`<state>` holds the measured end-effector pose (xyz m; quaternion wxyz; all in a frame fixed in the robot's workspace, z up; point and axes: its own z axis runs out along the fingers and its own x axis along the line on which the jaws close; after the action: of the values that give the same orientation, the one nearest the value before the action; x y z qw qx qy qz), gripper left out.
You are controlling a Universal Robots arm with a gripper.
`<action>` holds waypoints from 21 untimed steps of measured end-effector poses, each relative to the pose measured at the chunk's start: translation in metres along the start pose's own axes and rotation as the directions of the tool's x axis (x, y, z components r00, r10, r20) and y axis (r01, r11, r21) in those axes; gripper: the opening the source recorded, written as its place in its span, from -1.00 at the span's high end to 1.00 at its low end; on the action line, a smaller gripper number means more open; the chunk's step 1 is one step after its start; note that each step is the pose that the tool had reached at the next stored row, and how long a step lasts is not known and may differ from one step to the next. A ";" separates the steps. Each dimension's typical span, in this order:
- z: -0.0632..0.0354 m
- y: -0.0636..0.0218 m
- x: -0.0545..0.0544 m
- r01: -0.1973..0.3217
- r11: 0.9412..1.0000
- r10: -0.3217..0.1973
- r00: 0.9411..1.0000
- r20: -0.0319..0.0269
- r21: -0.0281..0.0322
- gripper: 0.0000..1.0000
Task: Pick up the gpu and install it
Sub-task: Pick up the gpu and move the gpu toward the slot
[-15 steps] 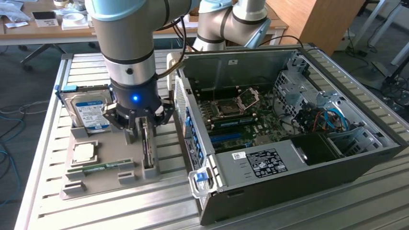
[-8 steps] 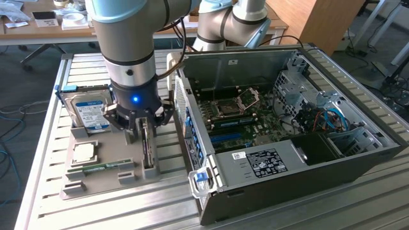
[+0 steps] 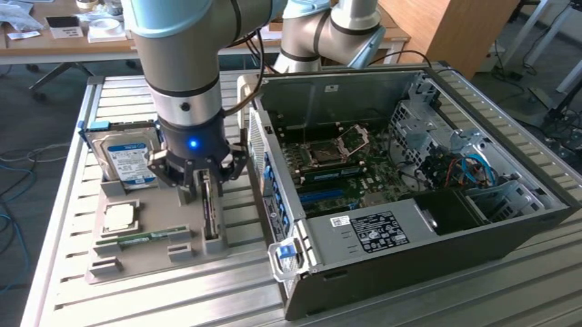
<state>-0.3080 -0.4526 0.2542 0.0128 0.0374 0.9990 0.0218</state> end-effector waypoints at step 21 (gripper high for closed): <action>0.0093 0.0007 0.003 -0.001 1.000 0.001 1.000 0.000 0.000 0.06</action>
<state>-0.3105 -0.4513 0.2449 0.0129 0.0381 0.9990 0.0219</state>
